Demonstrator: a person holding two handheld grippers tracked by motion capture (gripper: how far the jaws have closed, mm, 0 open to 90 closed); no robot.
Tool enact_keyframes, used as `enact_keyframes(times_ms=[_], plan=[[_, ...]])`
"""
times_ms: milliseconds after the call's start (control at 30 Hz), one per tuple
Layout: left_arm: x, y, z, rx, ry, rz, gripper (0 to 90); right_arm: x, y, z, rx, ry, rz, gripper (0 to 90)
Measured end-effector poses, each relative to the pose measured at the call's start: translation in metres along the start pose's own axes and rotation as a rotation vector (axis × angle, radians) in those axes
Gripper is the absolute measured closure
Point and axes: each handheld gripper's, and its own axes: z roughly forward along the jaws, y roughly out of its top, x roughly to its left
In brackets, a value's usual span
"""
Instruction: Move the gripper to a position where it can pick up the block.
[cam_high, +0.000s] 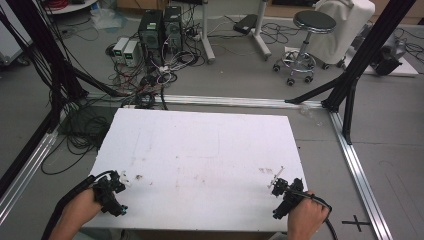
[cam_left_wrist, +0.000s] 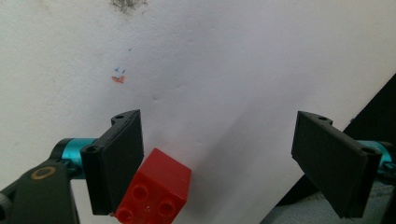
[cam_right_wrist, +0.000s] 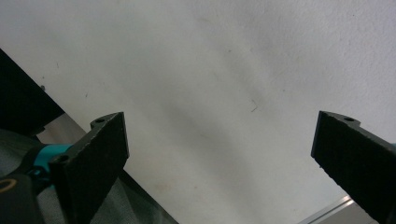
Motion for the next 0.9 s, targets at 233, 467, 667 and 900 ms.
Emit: enact_keyframes(times_ms=[233,467,667,900], plan=[[0.0,0.0001,-0.0018,-0.009,0.0,-0.002,17.2,0.0002,0.0002,-0.0002,-0.001,0.0,-0.002,3.2],[0.0014,-0.0007,-0.0014,-0.015,-0.008,-0.006,17.2,0.0002,0.0004,0.0,0.0,0.003,-0.002,3.2],[0.0015,-0.0007,-0.0012,-0.007,-0.001,-0.002,17.2,0.0007,0.0011,-0.0001,0.0,0.001,-0.002,3.2],[0.0036,-0.0011,-0.0015,-0.001,-0.007,0.011,17.2,0.0013,0.0003,0.0004,-0.006,0.005,0.005,3.2]])
